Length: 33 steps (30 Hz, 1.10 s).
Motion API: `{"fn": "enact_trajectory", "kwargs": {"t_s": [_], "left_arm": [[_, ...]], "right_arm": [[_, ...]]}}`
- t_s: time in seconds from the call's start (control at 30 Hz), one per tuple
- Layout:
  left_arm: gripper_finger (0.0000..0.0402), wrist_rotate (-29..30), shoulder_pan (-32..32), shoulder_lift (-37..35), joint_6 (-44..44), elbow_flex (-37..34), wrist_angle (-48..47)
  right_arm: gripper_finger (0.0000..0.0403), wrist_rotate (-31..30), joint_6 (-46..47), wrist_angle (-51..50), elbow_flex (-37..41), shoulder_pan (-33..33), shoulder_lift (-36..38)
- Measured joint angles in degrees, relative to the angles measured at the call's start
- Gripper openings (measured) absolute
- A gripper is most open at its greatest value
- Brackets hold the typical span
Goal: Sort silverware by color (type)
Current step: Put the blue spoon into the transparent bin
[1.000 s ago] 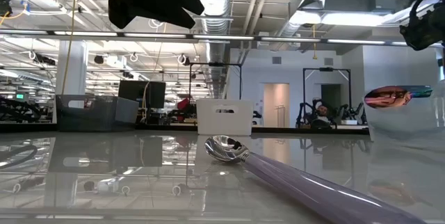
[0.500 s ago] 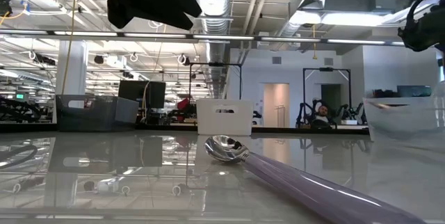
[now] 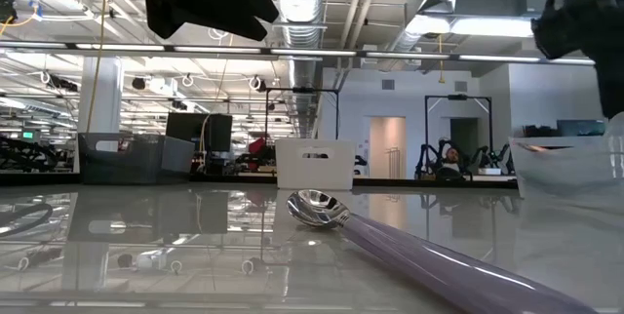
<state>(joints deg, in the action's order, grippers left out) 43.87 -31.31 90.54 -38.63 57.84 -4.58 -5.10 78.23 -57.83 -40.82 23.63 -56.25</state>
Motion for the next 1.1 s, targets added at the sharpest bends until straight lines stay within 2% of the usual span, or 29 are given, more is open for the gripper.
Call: {"fn": "enact_trajectory", "kwargs": {"t_s": [0.23, 0.43, 0.57, 0.73, 0.87, 1.1], "left_arm": [[0.0128, 0.05, 0.0, 0.0, -0.07, 0.0, 0.13], [0.0128, 0.01, -0.23, 0.0, -1.33, 0.0, -0.26], [0.0128, 0.03, -0.52, 0.0, -1.44, 0.0, -0.48], [0.0128, 0.03, -0.52, 0.0, -1.46, 0.0, -0.49], [0.0128, 0.03, -0.52, 0.0, -1.46, 0.0, -0.56], [0.0128, -0.26, -0.5, 0.0, -1.46, 0.0, -0.6]], "right_arm": [[0.0017, -0.11, -10.26, 2.25, 1.73, -6.86, -2.71], [0.0031, 1.29, -15.02, 2.32, 1.75, -11.32, -6.67], [0.0015, 3.85, -18.26, 1.81, 1.75, -13.34, -9.76], [0.0016, 2.26, -18.81, -2.32, 1.75, -15.8, -12.64], [0.0027, -0.83, -18.32, -6.2, 1.8, -16.34, -12.6], [0.0021, 0.28, -17.48, -5.51, -1.37, -12.37, -8.43]]}}
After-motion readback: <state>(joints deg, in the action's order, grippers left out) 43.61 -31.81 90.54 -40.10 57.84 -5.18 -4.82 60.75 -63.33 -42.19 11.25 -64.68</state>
